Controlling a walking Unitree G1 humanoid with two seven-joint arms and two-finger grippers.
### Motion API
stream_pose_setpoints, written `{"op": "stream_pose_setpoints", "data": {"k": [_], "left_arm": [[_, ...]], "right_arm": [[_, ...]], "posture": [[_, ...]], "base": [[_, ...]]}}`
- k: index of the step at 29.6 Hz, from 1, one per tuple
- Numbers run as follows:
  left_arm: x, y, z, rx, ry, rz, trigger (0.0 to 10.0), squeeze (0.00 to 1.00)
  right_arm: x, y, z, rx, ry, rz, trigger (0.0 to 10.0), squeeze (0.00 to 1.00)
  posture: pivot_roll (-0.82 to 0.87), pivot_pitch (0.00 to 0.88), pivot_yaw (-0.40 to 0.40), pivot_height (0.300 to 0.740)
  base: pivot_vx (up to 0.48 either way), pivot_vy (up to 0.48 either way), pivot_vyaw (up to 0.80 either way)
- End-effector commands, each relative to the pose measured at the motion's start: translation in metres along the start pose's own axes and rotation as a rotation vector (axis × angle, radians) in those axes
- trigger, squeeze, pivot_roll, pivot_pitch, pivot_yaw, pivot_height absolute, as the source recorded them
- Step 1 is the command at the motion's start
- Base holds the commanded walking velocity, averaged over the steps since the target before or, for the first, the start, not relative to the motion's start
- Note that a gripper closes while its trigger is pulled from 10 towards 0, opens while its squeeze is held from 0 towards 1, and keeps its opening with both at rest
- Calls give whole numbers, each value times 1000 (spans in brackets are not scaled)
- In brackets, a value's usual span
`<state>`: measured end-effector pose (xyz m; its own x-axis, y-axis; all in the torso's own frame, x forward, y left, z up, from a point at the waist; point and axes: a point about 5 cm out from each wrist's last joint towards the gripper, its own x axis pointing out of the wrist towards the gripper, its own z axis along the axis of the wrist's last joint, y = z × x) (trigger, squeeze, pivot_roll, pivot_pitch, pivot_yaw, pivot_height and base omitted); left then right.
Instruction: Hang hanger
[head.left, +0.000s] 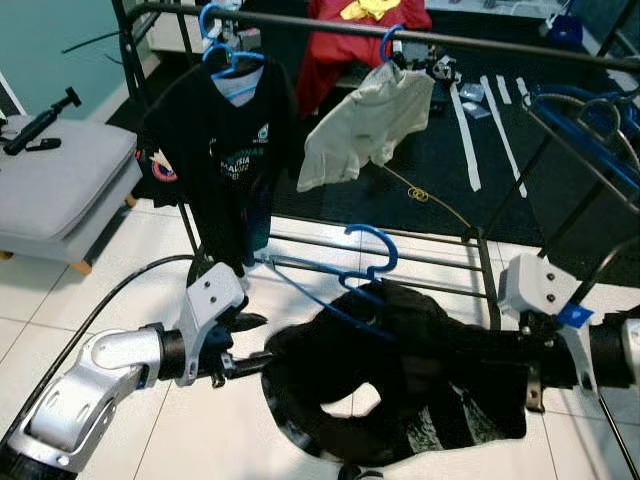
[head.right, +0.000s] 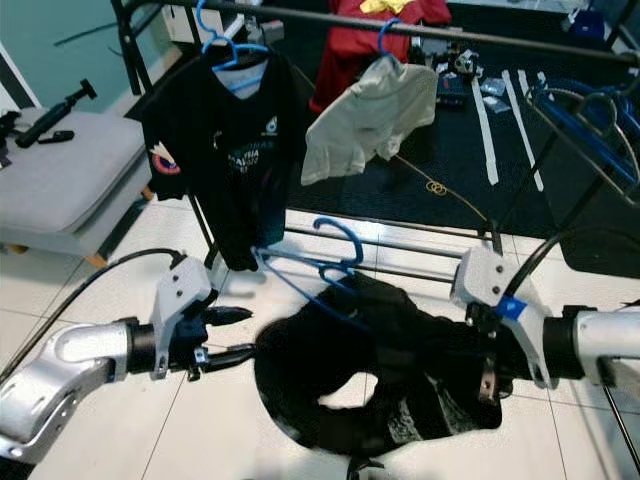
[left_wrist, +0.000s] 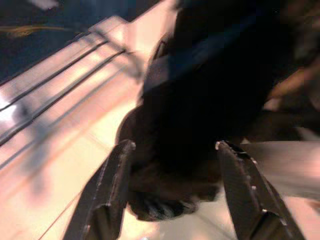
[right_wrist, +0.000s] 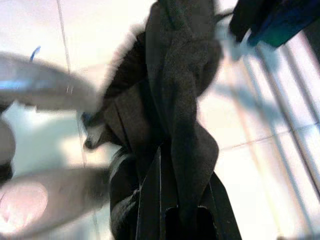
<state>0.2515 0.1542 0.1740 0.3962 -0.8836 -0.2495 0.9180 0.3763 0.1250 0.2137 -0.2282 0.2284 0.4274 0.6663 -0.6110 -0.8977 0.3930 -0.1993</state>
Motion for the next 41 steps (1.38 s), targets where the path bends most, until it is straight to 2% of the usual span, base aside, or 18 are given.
{"op": "stream_pose_setpoints", "data": {"k": [1, 5, 7, 8, 9, 10, 13, 14, 15, 18, 19, 21, 23, 30, 36, 41], "left_arm": [[-6, -5, 15, -3, -46, -88, 10000, 1000], [-10, -6, 31, 10, -106, -137, 10000, 1000], [-9, -4, 54, 43, -218, -160, 10000, 1000], [-9, -4, 54, 43, -218, -160, 10000, 1000], [-5, -4, 72, 49, -348, -150, 10000, 1000], [-5, -4, 72, 49, -348, -150, 10000, 1000], [-1, -2, 84, 43, -456, -113, 10000, 1000], [1, 0, 91, 25, -527, -96, 10000, 804], [7, -2, 98, 0, -600, -109, 10000, 0], [10, -3, 103, -19, -646, -125, 10000, 0], [14, -7, 107, -21, -673, -167, 10000, 0], [19, -12, 109, 18, -664, -235, 10000, 0], [22, -12, 108, 50, -639, -259, 10000, 0], [31, -11, 106, 108, -596, -262, 10000, 0], [35, -6, 106, 124, -595, -222, 10000, 0], [35, -9, 105, 119, -598, -246, 10000, 0]], "right_arm": [[-1, 0, 0, -21, 22, 5, 0, 0], [-2, -1, -2, -25, 35, 4, 0, 0], [-2, 1, -7, -20, 73, 20, 0, 0], [-2, 1, -7, -20, 73, 20, 0, 0], [-2, 2, -8, -18, 87, 31, 0, 0], [-2, 2, -8, -18, 87, 31, 0, 0], [-4, 3, -6, -25, 78, 38, 0, 0], [-4, 3, -4, -35, 77, 44, 0, 0], [-3, 2, -2, -51, 75, 49, 0, 0], [-3, 1, -1, -63, 75, 52, 0, 0], [-1, 0, 2, -76, 65, 57, 0, 0], [-2, -3, 10, -107, 41, 57, 0, 0], [-3, -5, 15, -129, 32, 59, 0, 0], [-1, -4, 23, -168, 6, 94, 0, 0], [-1, -1, 28, -182, -7, 136, 0, 0], [-3, -3, 30, -190, -19, 133, 0, 0]], "posture": [[-56, 178, 8, 740], [-57, 175, 12, 740], [-62, 172, 14, 740], [-62, 172, 14, 740], [-65, 168, 17, 740], [-65, 168, 17, 740], [-69, 163, 19, 740], [-68, 159, 20, 740], [-65, 146, 26, 740], [-65, 146, 26, 740], [-68, 138, 32, 740], [-67, 130, 39, 740], [-68, 126, 44, 740], [-68, 107, 45, 740], [-70, 103, 46, 740], [-71, 110, 45, 740]], "base": [[0, 0, 0], [0, 0, 0], [0, 0, 0], [0, 0, 0], [0, 0, 0], [0, 0, 0], [0, 0, 0], [0, 0, 0], [0, 0, 0], [0, 0, 0], [0, 0, 0], [0, 0, 0], [0, 0, 0], [0, 0, 0], [0, 0, 0], [0, 0, 0]]}}
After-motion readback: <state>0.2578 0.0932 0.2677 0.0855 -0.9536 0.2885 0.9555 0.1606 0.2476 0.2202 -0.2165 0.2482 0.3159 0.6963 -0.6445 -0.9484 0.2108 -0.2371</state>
